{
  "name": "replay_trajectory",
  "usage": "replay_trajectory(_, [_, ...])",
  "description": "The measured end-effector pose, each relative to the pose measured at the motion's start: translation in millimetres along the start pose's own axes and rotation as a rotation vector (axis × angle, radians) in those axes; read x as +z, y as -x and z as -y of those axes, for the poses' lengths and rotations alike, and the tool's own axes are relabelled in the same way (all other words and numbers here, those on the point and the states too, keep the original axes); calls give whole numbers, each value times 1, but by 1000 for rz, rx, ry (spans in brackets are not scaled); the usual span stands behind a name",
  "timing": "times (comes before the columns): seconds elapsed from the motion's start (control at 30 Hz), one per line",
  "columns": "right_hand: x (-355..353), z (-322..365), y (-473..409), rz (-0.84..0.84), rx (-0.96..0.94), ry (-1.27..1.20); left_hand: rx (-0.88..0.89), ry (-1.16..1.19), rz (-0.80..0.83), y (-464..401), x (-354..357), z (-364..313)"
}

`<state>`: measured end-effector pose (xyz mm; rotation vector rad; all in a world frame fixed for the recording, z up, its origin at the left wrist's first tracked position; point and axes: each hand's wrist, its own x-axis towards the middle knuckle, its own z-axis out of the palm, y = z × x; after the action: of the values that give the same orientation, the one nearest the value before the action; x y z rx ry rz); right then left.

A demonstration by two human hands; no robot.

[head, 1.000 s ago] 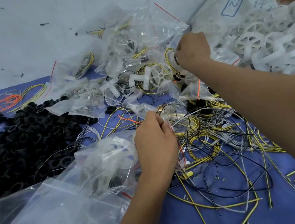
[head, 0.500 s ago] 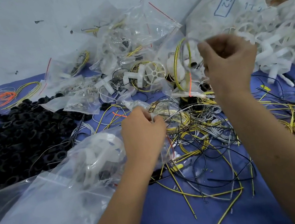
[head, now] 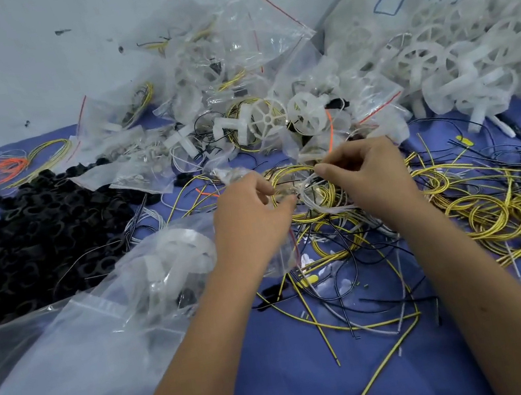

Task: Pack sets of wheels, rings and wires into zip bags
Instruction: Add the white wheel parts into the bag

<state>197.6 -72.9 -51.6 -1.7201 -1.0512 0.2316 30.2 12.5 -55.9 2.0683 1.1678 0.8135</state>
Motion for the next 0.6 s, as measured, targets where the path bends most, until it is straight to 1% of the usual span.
replay_trajectory(0.1, [-2,0,-2,-25,24,-78,49,-144,-17,1,1,1])
replay_trajectory(0.23, [-2,3,-4,-126,169,-397,2,-141,-64,-1,-5,4])
replay_trajectory(0.27, [-2,4,-3,-110,194,-462,-7,-121,-92,-1,-7,3])
replay_trajectory(0.33, [3,8,0,2,187,-518,-27,-65,-159,-1,-11,-1])
replay_trajectory(0.4, [9,12,5,116,131,-525,-54,30,-230,-1,-14,-5])
replay_trajectory(0.47, [15,16,8,171,87,-494,-60,135,-297,-2,-16,-9])
replay_trajectory(0.53, [18,19,11,225,62,-456,-25,204,-338,-1,-17,-12])
replay_trajectory(0.6, [20,23,13,271,63,-442,47,233,-353,1,-17,-16])
